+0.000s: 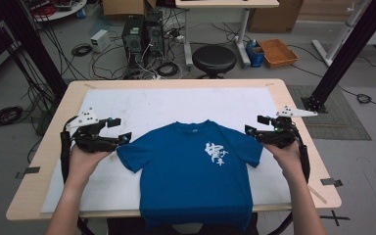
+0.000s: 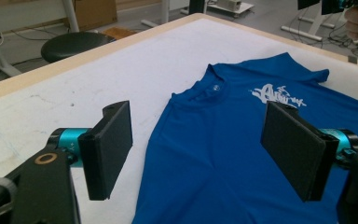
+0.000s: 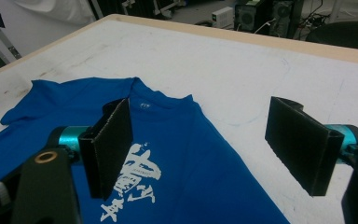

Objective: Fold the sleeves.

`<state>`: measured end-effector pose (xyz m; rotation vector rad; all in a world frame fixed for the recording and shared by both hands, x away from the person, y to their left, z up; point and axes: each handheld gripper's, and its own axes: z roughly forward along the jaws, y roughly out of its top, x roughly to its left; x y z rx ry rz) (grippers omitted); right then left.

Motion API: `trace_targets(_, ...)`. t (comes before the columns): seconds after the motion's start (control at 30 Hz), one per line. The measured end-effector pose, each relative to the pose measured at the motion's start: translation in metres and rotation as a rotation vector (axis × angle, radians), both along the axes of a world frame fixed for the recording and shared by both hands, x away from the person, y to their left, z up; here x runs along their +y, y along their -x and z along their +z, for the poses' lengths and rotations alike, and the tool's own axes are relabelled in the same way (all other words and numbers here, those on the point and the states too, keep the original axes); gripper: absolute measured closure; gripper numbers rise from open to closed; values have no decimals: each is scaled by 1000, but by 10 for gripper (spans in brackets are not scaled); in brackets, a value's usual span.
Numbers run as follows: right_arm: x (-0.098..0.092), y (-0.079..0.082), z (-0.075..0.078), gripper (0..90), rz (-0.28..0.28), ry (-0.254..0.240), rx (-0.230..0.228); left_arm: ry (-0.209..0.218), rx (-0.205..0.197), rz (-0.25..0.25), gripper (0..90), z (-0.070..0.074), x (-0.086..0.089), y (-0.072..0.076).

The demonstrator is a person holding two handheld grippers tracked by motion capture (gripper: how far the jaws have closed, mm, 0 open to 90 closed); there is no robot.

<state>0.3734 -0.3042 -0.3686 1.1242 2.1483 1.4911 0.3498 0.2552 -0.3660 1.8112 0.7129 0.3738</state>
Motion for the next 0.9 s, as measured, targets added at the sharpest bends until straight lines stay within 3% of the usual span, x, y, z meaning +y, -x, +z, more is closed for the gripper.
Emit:
trace_targets(0.3,-4,-1,0,232,-9,-5,0,-23,5,-25,255,-4,-1,-3)
trace_targets(0.47,-5,-1,-1,232,-14,6,0,-15,32,-21,258,-9,5,-4)
trace_targets(0.5,-5,0,-1,247,-19,10,-1,-14,50,-22,295,-13,8,-5)
trace_targets(0.7,-8,2,3,278,-26,19,-16,-38,71,4,399,-18,17,-6)
trace_targets(0.9,-8,2,2,328,-23,34,-20,-51,143,53,484,-35,29,-3)
